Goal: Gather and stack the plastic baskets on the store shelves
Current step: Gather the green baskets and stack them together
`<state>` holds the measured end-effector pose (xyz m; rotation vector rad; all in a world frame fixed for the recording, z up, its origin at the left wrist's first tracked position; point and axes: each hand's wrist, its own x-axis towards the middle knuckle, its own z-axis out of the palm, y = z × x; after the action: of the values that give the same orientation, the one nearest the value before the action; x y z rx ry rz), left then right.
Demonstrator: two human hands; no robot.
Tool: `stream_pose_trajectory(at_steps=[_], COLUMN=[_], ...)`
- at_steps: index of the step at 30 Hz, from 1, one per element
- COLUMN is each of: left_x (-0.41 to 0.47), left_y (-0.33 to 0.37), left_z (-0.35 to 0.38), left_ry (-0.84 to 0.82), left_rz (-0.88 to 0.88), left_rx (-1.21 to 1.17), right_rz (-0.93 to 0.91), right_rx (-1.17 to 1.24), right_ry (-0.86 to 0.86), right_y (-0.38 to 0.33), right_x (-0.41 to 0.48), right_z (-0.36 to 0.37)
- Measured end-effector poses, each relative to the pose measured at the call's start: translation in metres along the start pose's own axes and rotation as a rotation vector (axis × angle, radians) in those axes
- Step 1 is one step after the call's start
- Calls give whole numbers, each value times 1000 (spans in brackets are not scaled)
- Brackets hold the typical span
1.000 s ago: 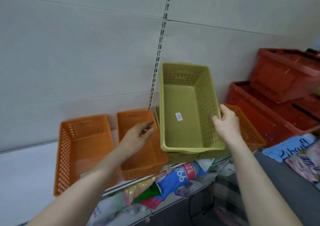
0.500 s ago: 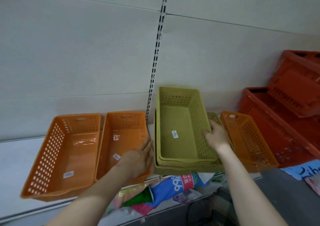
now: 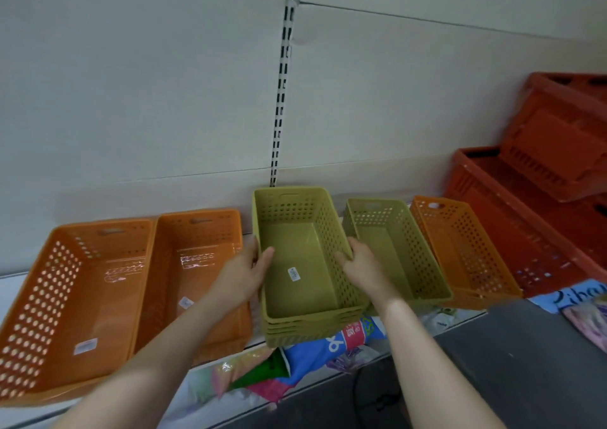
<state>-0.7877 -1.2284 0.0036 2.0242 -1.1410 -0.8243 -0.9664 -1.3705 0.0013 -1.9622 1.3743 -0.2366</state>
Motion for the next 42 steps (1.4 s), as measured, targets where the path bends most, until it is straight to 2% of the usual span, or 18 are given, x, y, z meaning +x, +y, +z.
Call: stream_pose_trajectory(at_steps=[2,3,7,8,11,15,19,23,25,28,33,37,40,42], left_x=[1,3,8,7,9,6,-7,-22,-28,-36,-47,-54,-58,-59], left_y=[3,4,7,9,8,9,24,35,33,28,36,36,32,28], left_z=[8,12,26,29,33,36,46,62,67,69,63,58,56,56], left_ry=[30,55,129,139,187,211,290,363,387,376,356,310,296,300], left_rz=[-14,-26,-120,-146,-179,-255,-286,-339,-330,-327,-328,-310,-316,-338], left_rx=[-19,-14,-4,-19,-30,-52,-130,-244,-351,-431,-575,-632,-695,-725], right_rz=[12,14,73,97,158,83,72,-82,-171,-209,-329,-320,-337,-360], right_rx=[63,81,-242,-340,-569,-726,-541,-406,-392,-349,13,266,219,99], right_ry=[-63,-37,350,366,266,270,265,217,253,338,344,134,-19,-29], right_y=[5,12,68,81,118,137,135,108,88,58,20,-14,-32,-29], right_x=[3,7,39,44,59,75,92,104,101,88,63,49,40,33], right_z=[-7,-13,-52,-63,-82,-85,-95,-119,-138,-178,-226,-179,-129,-104])
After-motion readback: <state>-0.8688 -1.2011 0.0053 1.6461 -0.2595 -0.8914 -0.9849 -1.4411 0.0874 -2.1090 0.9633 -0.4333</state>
